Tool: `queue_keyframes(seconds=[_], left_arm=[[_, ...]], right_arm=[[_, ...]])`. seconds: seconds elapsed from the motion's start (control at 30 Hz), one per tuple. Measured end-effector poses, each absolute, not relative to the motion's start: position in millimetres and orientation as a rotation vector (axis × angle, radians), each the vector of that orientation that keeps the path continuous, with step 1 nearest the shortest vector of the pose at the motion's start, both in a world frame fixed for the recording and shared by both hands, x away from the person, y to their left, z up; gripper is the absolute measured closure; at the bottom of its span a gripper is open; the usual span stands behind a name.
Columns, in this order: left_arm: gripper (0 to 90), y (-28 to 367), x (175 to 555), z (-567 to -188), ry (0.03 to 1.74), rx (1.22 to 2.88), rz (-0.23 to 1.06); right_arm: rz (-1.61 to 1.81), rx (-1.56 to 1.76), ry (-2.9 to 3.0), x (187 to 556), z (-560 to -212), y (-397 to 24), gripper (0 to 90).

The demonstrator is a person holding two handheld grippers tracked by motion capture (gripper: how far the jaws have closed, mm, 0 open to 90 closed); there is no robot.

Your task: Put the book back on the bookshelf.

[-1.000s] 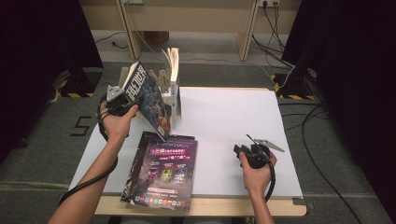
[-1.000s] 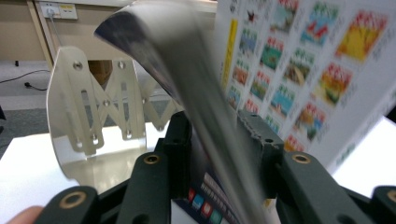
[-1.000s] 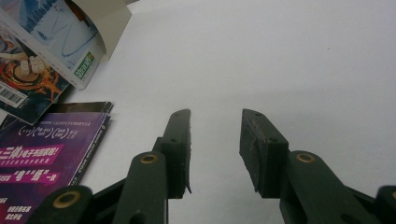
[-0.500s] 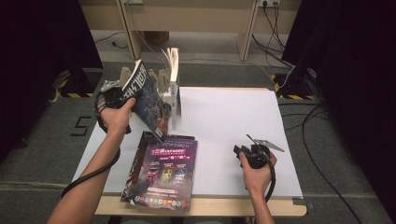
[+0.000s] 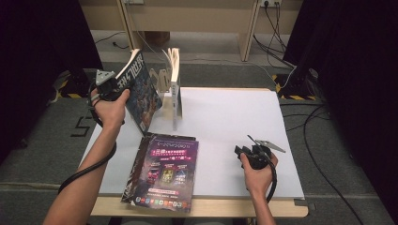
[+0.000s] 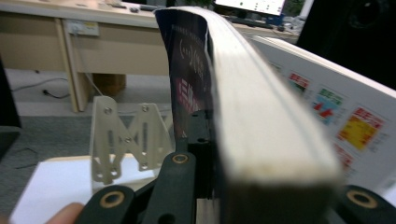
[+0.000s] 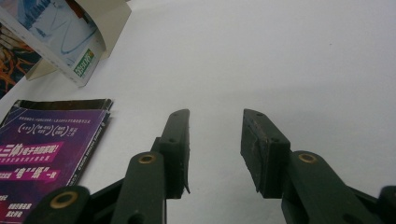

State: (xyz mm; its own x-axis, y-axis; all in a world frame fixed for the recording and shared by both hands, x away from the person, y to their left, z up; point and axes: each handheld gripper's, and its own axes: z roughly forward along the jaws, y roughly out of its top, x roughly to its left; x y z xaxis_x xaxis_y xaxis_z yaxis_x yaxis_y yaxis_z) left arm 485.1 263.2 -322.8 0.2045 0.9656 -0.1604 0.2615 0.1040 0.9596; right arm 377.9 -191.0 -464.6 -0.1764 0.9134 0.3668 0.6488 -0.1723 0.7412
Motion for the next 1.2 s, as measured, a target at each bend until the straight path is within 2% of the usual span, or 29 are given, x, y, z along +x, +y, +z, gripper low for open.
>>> queue_keyframes(seconds=[0.2,0.5,0.77,0.97,1.2], left_arm=[[82.0,263.3,489.8,-329.2,1.273,1.371,0.889],[82.0,258.0,503.7,-332.0,1.233,1.350,0.923],[81.7,256.3,509.6,-356.9,1.247,1.384,0.935],[80.7,257.8,507.8,-349.6,1.256,1.431,0.871],[75.1,256.9,504.8,-324.1,1.290,1.466,0.755]], right_arm=[[1.276,1.801,1.792,377.2,-465.0,-192.5,62.9],[1.273,1.791,1.794,377.7,-465.2,-192.4,62.9],[1.274,1.812,1.789,377.7,-466.1,-192.5,62.9],[1.276,1.802,1.788,378.0,-466.2,-192.6,62.9],[1.270,1.790,1.795,377.9,-466.2,-192.1,62.8]])
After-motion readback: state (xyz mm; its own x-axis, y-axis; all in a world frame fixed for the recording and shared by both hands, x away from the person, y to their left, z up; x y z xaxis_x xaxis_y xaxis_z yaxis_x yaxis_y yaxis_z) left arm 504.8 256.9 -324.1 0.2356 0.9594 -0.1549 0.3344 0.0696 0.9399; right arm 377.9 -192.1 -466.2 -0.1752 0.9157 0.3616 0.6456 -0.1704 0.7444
